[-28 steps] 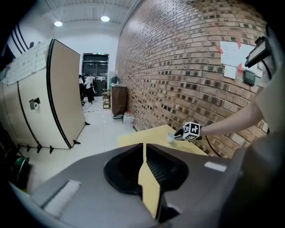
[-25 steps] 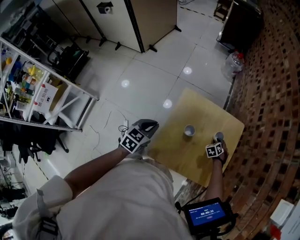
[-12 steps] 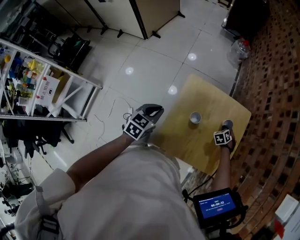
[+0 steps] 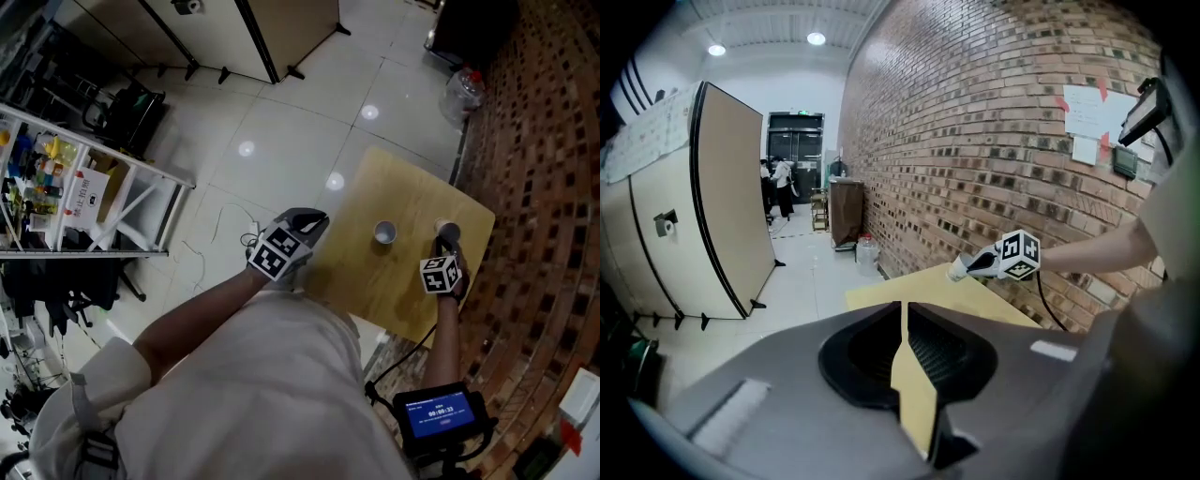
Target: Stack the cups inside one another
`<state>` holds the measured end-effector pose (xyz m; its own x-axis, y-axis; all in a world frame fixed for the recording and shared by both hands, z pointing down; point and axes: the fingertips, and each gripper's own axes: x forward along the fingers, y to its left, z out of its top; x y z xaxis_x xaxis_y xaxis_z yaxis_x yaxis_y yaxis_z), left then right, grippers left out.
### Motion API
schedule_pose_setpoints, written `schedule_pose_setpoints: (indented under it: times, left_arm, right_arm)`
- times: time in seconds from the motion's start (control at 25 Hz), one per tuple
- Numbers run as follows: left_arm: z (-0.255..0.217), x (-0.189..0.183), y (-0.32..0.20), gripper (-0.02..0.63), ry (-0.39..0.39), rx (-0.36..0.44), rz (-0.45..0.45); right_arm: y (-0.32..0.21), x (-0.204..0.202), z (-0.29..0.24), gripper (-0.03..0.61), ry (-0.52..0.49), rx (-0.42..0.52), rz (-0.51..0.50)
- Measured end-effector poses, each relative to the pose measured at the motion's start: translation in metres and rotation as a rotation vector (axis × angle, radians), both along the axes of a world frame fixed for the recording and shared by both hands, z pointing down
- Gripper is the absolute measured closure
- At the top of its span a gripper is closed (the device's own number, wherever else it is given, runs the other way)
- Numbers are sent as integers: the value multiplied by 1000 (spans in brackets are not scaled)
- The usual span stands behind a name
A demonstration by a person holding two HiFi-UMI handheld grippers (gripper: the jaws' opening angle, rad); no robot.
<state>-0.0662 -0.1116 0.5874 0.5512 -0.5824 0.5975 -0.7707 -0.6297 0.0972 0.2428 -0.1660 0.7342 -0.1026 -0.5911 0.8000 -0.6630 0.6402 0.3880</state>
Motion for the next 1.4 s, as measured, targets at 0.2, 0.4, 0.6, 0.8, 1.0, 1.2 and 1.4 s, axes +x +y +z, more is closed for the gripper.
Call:
schedule_pose_setpoints:
  times: [0.2,0.4,0.6,0.8,1.0,1.2,1.4]
  left_arm:
    - [3,-1,2,571,4,-3,10]
    - [4,-10,4,571,12,-7,5]
    - [3,-19,5,571,19,-8,-6]
    - [4,-32,7,571,27,-7,-28]
    - [2,-46,9,571,31,-7,-51]
    - [3,-60,10,571,29,-6,-74]
    - [3,-69,13,571,24,-6,-88]
  right_arm:
    - [11,-38,-30,569,-48,35,-61]
    - [23,-83,-40,569,-77,12,-147]
    - [40,-119,-26,569,-85,-65,-226]
    - [54,-140,-3,569,-77,-147,-275]
    - [59,-148,17,569,-55,-225,-300]
    - [59,-155,36,569,-39,-277,-316]
    - [58,-154,59,569,-6,-322,-319]
